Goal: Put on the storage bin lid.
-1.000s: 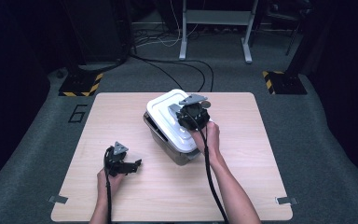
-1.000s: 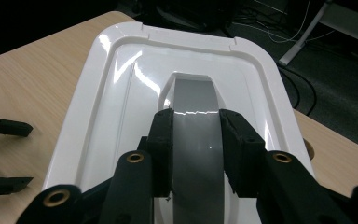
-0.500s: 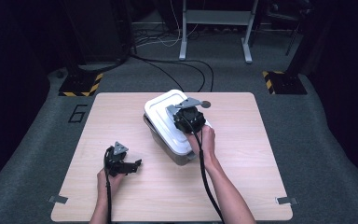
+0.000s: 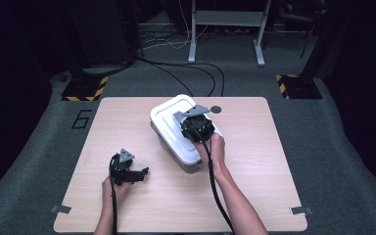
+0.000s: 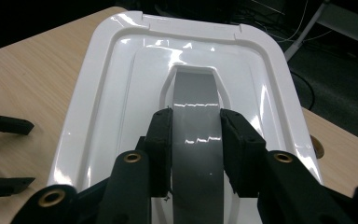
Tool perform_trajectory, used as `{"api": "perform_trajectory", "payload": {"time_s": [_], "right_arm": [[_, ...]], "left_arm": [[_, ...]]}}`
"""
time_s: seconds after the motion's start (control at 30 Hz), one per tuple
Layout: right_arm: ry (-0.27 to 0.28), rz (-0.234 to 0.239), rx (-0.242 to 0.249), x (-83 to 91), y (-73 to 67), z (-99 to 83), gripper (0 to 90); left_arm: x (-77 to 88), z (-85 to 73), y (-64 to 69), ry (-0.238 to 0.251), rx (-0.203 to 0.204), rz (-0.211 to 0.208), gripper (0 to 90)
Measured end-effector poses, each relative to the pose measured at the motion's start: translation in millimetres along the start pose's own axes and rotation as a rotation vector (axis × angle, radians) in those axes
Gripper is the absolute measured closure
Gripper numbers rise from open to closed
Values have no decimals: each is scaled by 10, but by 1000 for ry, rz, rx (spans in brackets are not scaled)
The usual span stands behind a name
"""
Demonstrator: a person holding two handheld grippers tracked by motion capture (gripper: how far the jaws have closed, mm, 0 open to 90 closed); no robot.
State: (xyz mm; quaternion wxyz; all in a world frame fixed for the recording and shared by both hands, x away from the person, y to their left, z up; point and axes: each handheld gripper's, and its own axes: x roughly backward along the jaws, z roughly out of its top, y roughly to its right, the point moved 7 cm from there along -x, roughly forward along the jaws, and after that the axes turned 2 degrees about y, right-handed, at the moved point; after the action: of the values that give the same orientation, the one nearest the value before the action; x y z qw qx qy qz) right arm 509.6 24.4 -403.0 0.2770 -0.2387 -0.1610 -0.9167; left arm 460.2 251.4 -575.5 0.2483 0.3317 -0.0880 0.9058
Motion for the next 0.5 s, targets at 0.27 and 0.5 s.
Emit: {"api": "perform_trajectory", "payload": {"time_s": [0.27,0.5], "right_arm": [[-31,14,-20,-4,-6,-23,423],[-28,29,-35,145,82,-32,210]], "left_arm": [[-1,0,7,0,6,-3,151],[-1,3,-3,-2,-9,-2,150]]}}
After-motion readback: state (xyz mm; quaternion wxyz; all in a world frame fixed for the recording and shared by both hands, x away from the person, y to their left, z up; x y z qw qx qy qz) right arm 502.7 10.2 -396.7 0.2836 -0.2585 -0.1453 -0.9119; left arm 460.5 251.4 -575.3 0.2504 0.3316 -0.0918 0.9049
